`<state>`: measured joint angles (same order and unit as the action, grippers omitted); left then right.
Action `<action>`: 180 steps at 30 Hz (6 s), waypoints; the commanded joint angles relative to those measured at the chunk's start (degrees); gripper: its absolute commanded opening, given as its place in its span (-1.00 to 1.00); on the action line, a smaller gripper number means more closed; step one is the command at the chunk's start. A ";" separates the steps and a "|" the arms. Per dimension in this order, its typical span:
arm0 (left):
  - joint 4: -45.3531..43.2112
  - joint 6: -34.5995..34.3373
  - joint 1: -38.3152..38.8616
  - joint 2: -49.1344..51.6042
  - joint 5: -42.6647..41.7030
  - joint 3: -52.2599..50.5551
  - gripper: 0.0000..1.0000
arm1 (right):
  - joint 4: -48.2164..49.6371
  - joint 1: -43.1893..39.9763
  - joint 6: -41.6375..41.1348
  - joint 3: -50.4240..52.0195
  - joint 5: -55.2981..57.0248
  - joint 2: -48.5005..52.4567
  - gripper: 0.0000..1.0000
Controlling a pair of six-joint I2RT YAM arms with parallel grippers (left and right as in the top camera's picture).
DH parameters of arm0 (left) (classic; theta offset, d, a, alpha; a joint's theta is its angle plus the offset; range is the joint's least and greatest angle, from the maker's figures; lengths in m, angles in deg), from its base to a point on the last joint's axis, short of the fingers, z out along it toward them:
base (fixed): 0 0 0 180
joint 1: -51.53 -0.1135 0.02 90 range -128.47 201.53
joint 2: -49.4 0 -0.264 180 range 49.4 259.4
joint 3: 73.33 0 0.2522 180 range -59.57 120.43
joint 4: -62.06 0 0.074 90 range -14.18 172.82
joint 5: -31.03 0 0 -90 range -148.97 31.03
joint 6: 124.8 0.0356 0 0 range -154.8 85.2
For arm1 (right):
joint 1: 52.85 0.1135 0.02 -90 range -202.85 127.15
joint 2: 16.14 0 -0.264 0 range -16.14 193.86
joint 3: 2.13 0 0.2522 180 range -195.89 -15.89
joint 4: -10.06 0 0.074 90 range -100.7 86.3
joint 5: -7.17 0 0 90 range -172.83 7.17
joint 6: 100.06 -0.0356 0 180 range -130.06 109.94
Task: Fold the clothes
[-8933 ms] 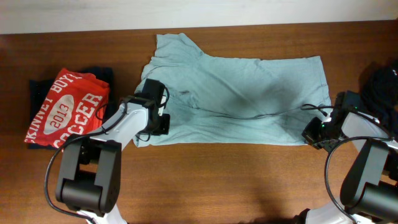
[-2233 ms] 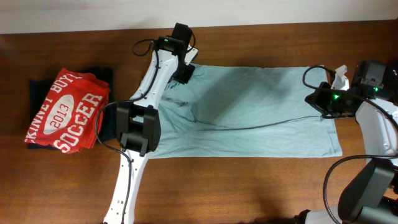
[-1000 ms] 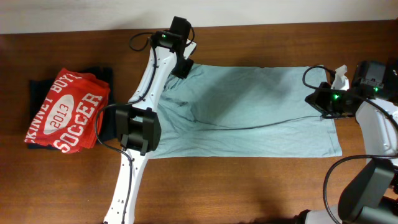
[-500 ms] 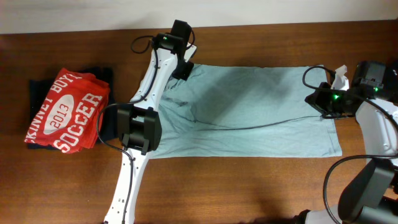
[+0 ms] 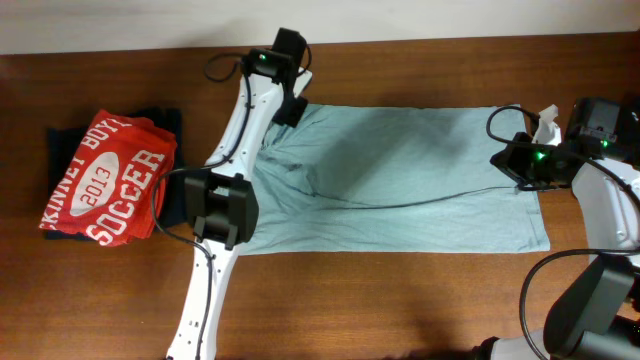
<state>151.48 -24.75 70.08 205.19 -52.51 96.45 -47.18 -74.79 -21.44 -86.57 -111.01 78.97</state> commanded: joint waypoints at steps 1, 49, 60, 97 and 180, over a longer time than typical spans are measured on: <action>0.24 -0.09 -1.27 -7.50 1.31 1.81 -0.99 | -0.15 0.04 0.46 -1.29 -0.52 0.09 -0.85; 21.07 -2.32 -1.18 -15.08 -10.51 1.36 -0.75 | -0.61 0.04 0.46 -1.29 -0.55 0.09 -0.85; 21.05 -9.40 -1.51 -33.29 2.01 -11.67 -0.41 | -0.63 0.04 0.46 -1.29 -0.55 0.09 -0.85; -43.34 -3.04 -5.27 -17.38 -11.19 -47.12 0.13 | -0.81 0.11 0.44 -1.29 -0.52 0.09 -0.85; -3.65 -1.14 6.21 -17.05 -20.06 -24.55 0.16 | -0.52 0.11 0.46 -1.27 -0.52 0.09 -0.84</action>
<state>145.93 -26.41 76.55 187.88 -74.92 68.85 -48.15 -74.79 -21.42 -86.59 -111.01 78.97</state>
